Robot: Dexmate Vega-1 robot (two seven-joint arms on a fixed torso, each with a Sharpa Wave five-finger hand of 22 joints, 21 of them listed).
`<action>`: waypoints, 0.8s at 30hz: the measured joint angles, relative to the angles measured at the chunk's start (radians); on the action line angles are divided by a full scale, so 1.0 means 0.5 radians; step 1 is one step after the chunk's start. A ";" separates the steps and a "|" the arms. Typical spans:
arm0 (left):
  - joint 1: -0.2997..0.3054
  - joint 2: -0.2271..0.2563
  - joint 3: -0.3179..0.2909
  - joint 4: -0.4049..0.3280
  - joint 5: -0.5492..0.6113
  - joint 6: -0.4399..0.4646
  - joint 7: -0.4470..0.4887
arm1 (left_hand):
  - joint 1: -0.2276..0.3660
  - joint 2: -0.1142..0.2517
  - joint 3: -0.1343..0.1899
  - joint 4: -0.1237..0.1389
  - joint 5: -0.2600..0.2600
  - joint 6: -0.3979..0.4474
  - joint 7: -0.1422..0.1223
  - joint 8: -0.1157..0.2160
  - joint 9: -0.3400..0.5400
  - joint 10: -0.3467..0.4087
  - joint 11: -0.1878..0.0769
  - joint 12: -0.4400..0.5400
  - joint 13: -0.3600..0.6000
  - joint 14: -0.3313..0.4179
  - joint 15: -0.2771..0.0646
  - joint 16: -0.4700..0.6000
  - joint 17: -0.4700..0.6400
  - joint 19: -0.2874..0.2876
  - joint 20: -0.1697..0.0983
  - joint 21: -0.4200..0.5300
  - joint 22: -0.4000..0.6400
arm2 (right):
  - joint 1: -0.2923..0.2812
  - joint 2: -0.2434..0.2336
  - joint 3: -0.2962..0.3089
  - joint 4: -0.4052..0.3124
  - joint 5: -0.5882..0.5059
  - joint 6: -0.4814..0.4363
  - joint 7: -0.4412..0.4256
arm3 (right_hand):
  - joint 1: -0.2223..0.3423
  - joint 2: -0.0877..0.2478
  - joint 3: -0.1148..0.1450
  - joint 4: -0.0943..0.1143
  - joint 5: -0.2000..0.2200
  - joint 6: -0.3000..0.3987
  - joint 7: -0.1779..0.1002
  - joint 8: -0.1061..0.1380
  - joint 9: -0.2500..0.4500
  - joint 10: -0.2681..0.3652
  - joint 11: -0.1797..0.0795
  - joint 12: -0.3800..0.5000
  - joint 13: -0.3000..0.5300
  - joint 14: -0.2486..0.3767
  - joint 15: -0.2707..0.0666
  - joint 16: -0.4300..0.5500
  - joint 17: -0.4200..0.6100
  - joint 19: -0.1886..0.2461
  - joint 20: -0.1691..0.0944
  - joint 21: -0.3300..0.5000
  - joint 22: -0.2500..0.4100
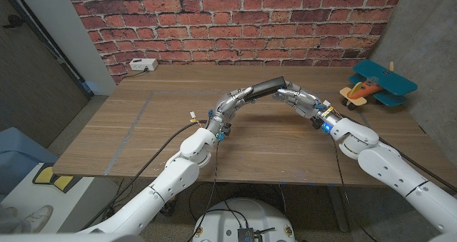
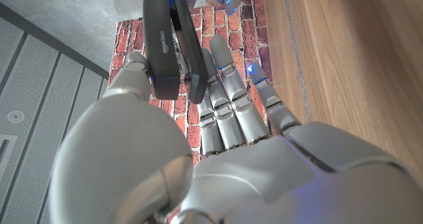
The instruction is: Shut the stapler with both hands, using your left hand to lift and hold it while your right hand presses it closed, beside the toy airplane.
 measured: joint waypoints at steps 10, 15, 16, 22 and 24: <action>0.006 -0.012 -0.018 0.034 -0.045 -0.044 -0.043 | 0.011 -0.011 0.032 -0.033 0.011 0.003 0.003 0.002 0.002 0.004 0.003 -0.010 0.000 0.004 -0.003 0.000 0.008 0.000 0.000 0.024 0.010 | -0.016 0.006 -0.009 -0.061 -0.029 -0.018 -0.095 | -0.002 0.002 0.000 0.000 0.000 0.018 -0.018 0.000 0.000 0.000 0.000 0.000 0.005 0.000 0.000 0.000 0.000 0.000 0.000 0.014 0.000; 0.008 -0.012 -0.024 0.047 -0.064 -0.053 -0.062 | 0.011 -0.011 0.032 -0.033 0.012 0.003 0.003 0.001 0.002 0.004 0.003 -0.015 0.000 0.014 -0.007 -0.015 0.009 0.000 0.000 0.030 0.010 | -0.016 0.009 -0.016 -0.076 -0.048 -0.019 -0.123 | -0.002 0.002 0.000 0.000 0.000 0.018 -0.018 0.000 0.000 -0.001 0.000 0.000 0.002 0.000 0.000 -0.006 0.000 0.000 0.000 0.014 0.000; 0.008 -0.012 -0.024 0.047 -0.064 -0.053 -0.062 | 0.011 -0.011 0.032 -0.034 0.012 0.003 0.003 0.001 0.003 0.004 0.003 -0.015 0.000 0.014 -0.007 -0.015 0.009 0.000 0.000 0.030 0.010 | -0.016 0.010 -0.017 -0.078 -0.051 -0.019 -0.125 | -0.002 0.002 0.000 0.000 -0.001 0.018 -0.018 0.000 0.000 0.000 0.000 0.000 0.002 0.000 0.000 -0.006 0.000 0.000 0.000 0.014 0.000; 0.013 -0.017 -0.025 0.059 -0.071 -0.069 -0.073 | 0.011 -0.011 0.030 -0.036 0.012 0.003 0.003 -0.001 0.004 0.004 0.003 -0.018 0.006 0.014 -0.007 -0.015 0.009 0.000 0.000 0.043 0.009 | -0.023 0.011 -0.020 -0.078 -0.060 -0.004 -0.126 | -0.002 0.002 0.000 0.000 -0.002 0.018 -0.018 0.000 0.000 0.001 -0.001 0.000 0.002 0.000 0.000 -0.006 0.000 0.000 0.000 0.014 0.000; 0.017 -0.022 -0.025 0.065 -0.070 -0.078 -0.074 | 0.011 -0.011 0.030 -0.036 0.012 0.003 0.003 -0.001 0.004 0.005 0.004 -0.018 0.007 0.014 -0.007 -0.015 0.009 0.000 0.000 0.051 0.017 | -0.031 0.009 -0.020 -0.078 -0.062 0.005 -0.123 | -0.002 0.002 0.000 0.000 -0.002 0.018 -0.018 0.000 0.000 0.001 -0.001 0.000 0.002 0.001 -0.001 -0.006 0.000 0.000 0.000 0.014 0.000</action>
